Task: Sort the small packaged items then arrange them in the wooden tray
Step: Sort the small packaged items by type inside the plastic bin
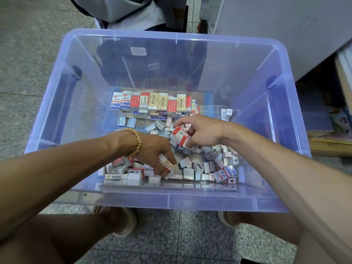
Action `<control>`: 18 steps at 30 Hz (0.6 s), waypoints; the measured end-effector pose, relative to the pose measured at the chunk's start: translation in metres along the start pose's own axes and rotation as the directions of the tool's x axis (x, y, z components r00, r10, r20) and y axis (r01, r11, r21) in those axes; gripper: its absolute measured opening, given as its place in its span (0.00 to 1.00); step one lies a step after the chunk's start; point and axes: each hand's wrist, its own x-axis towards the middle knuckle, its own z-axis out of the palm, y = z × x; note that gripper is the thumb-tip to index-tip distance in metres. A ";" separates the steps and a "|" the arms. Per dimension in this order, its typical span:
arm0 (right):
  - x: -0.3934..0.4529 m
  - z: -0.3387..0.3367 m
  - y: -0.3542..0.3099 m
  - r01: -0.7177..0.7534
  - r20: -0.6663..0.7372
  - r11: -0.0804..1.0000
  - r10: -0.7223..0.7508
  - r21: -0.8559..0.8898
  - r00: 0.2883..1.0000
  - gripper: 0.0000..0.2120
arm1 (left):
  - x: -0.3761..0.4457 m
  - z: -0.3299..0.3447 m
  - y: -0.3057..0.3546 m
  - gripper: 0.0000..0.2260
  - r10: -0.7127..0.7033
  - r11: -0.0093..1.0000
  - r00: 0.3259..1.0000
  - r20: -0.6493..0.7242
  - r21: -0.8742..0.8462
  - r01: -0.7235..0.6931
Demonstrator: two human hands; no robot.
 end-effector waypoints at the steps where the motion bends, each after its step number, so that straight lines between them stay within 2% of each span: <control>1: 0.001 -0.001 -0.001 0.015 -0.011 0.999 -0.014 0.035 1.000 0.32 | -0.006 -0.002 0.000 0.16 -0.006 0.998 0.999 -0.042 -0.064 0.003; 4: 0.004 -0.003 -0.004 0.047 -0.053 0.966 -0.035 0.253 0.998 0.31 | -0.033 -0.006 0.000 0.15 -0.070 0.976 0.983 -0.168 -0.216 0.033; 6: 0.006 -0.004 -0.008 0.072 -0.086 0.925 -0.043 0.373 0.995 0.27 | -0.054 -0.008 -0.003 0.15 -0.105 0.932 0.961 -0.257 -0.362 0.005; 9: 0.018 -0.004 -0.020 0.114 -0.157 0.905 -0.053 0.410 0.986 0.16 | -0.084 -0.007 -0.003 0.16 -0.259 0.799 0.872 -0.415 -0.599 -0.047; 11: 0.029 -0.004 -0.034 0.137 -0.194 0.887 -0.055 0.440 0.979 0.11 | -0.099 -0.002 0.001 0.13 -0.381 0.656 0.796 -0.471 -0.744 -0.127; 13: 0.045 -0.002 -0.050 0.165 -0.233 0.871 -0.061 0.462 0.971 0.09 | -0.108 0.006 0.005 0.12 -0.468 0.455 0.744 -0.478 -0.851 -0.262; 15: 0.061 0.002 -0.069 0.175 -0.251 0.859 -0.057 0.480 0.966 0.09 | -0.115 0.012 0.009 0.13 -0.528 0.283 0.705 -0.473 -0.881 -0.379; 18: 0.094 0.013 -0.093 0.160 -0.273 0.865 -0.028 0.476 0.962 0.07 | -0.123 0.015 0.009 0.11 -0.623 0.094 0.661 -0.419 -0.878 -0.469</control>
